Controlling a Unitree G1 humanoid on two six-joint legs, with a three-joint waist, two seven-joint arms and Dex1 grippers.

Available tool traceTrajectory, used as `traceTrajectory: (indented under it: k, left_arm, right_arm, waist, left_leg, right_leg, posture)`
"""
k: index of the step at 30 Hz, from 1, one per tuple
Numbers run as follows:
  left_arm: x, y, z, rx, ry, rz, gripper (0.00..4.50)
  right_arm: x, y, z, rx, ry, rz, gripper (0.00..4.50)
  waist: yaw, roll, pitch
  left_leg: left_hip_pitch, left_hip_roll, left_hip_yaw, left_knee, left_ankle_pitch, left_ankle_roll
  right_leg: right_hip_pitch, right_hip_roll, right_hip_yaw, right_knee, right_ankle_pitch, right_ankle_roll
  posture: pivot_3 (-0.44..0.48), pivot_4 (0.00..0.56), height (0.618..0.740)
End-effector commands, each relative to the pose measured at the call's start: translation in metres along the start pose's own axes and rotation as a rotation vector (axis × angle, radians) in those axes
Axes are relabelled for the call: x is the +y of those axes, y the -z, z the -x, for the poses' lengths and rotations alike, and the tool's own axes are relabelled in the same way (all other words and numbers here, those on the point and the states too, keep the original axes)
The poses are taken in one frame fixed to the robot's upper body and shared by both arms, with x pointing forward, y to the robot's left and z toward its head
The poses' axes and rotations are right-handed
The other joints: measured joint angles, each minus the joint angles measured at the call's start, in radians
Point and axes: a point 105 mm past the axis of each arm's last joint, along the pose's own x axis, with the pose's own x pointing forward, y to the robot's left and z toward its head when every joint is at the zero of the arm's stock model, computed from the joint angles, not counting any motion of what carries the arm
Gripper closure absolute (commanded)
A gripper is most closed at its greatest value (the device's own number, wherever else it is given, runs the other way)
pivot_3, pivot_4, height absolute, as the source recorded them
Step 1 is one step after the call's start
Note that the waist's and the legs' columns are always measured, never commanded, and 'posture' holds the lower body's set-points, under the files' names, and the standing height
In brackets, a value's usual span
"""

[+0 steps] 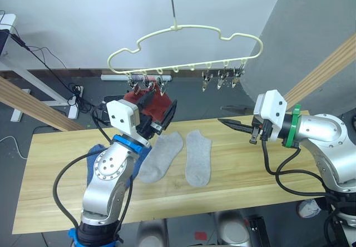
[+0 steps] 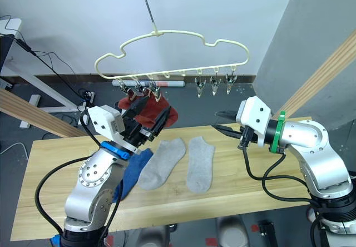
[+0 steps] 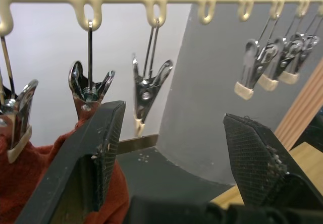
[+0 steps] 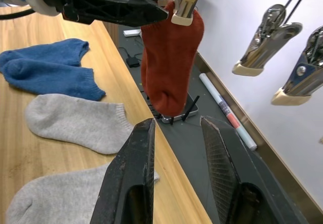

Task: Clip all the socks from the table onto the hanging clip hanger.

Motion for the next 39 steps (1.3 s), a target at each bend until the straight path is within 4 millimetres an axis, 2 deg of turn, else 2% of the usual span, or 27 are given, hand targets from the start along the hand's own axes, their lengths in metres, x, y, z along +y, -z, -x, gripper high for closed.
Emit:
traceTrajectory:
  k: [1, 4, 7, 13, 26, 39]
  left_arm:
    - [-0.003, -0.008, -0.001, -0.056, -0.031, -0.030, 1.06]
    - [-0.002, -0.005, -0.001, -0.052, -0.045, -0.019, 1.61]
    - [0.000, -0.004, -0.003, -0.052, -0.050, -0.027, 2.52]
    - [0.011, -0.005, -0.009, -0.062, -0.095, -0.035, 2.52]
    - [0.015, -0.015, -0.019, -0.121, -0.095, -0.043, 2.52]
    - [0.018, -0.024, -0.023, -0.149, -0.114, -0.052, 2.52]
  right_arm:
    - [-0.002, -0.010, 0.008, -0.018, 0.019, 0.032, 3.06]
    - [-0.003, -0.010, 0.008, -0.017, 0.024, 0.033, 3.02]
    - [-0.003, -0.010, 0.008, -0.015, 0.024, 0.033, 3.02]
    - [-0.004, -0.011, 0.011, -0.011, 0.024, 0.036, 3.02]
    - [-0.008, -0.017, 0.011, -0.023, 0.013, 0.047, 3.02]
    - [-0.001, -0.032, 0.007, -0.102, -0.057, -0.002, 3.02]
  waist:
    - [-0.001, 0.000, 0.000]
    - [-0.003, 0.000, 0.000]
    - [-0.011, 0.000, 0.000]
    - [-0.017, 0.000, 0.000]
    - [-0.019, 0.000, 0.000]
    - [-0.020, 0.000, 0.000]
  left_leg:
    - [0.000, 0.000, 0.000, 0.000, 0.000, 0.000]
    - [0.000, 0.000, 0.000, 0.000, 0.000, 0.000]
    - [0.000, 0.000, 0.000, 0.001, 0.000, 0.000]
    - [0.000, 0.000, 0.000, 0.002, 0.000, 0.000]
    - [-0.002, 0.000, -0.001, 0.008, 0.000, 0.000]
    - [-0.005, 0.000, -0.001, 0.016, 0.000, 0.001]
  right_leg:
    - [0.000, 0.000, 0.000, 0.000, 0.000, 0.000]
    - [0.000, 0.000, 0.000, 0.000, 0.000, 0.000]
    - [0.000, 0.000, 0.000, 0.001, 0.000, 0.000]
    - [0.000, 0.000, 0.000, 0.001, 0.000, 0.000]
    - [0.001, 0.001, -0.001, 0.003, 0.001, 0.000]
    - [0.001, 0.004, -0.001, 0.002, 0.008, 0.001]
  posture:
    - [-0.274, 0.364, 0.740]
    - [-0.274, 0.364, 0.740]
    - [-0.276, 0.362, 0.740]
    - [-0.281, 0.359, 0.740]
    - [-0.289, 0.348, 0.740]
    - [-0.289, 0.348, 0.740]
